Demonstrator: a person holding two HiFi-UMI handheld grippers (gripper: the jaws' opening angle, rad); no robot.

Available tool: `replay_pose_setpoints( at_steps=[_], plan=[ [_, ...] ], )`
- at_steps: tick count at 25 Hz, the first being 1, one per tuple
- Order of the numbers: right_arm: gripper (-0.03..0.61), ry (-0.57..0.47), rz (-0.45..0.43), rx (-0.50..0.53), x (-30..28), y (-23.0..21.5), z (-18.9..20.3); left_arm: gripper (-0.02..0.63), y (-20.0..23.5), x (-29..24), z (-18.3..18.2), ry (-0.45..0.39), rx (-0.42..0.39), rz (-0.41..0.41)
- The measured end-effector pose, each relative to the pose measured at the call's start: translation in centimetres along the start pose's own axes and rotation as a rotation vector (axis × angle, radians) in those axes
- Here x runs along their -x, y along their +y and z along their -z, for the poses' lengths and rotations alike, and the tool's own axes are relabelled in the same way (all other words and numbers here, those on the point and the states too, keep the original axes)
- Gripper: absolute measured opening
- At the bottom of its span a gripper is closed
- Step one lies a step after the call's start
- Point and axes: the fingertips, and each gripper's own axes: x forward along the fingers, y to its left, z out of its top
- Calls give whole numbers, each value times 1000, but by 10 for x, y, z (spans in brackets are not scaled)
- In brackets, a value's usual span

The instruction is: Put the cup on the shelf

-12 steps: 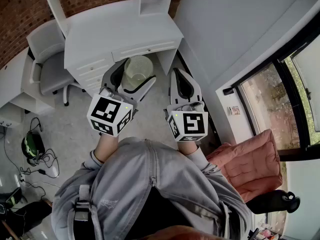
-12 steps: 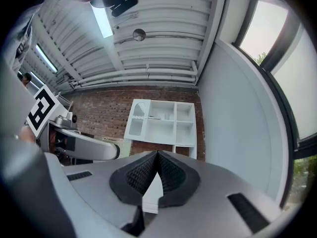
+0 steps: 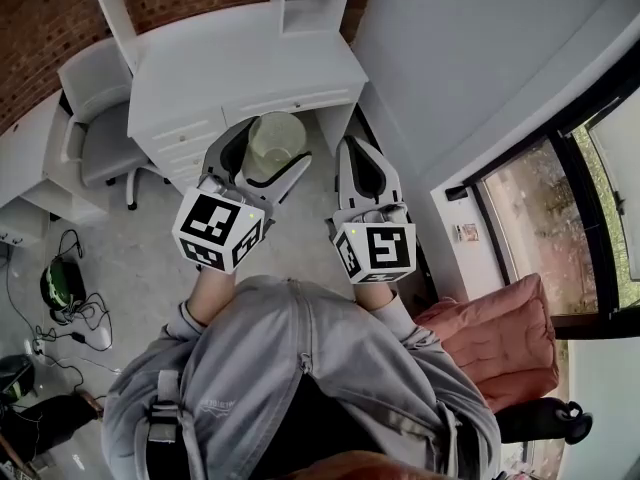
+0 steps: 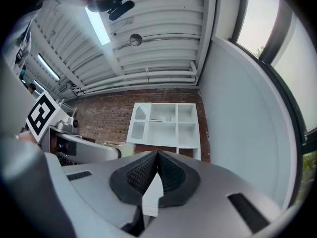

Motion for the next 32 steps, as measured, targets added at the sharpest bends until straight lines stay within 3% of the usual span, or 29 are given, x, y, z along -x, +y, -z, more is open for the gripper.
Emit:
replay_pose_setpoints(
  at_steps=[14, 32],
  plan=[
    [26, 24, -8, -31, -22, -29, 22, 376, 12, -36, 10, 14, 13, -10],
    [28, 54, 40, 0, -156, -83, 58, 376, 117, -148, 17, 5, 12, 54]
  ],
)
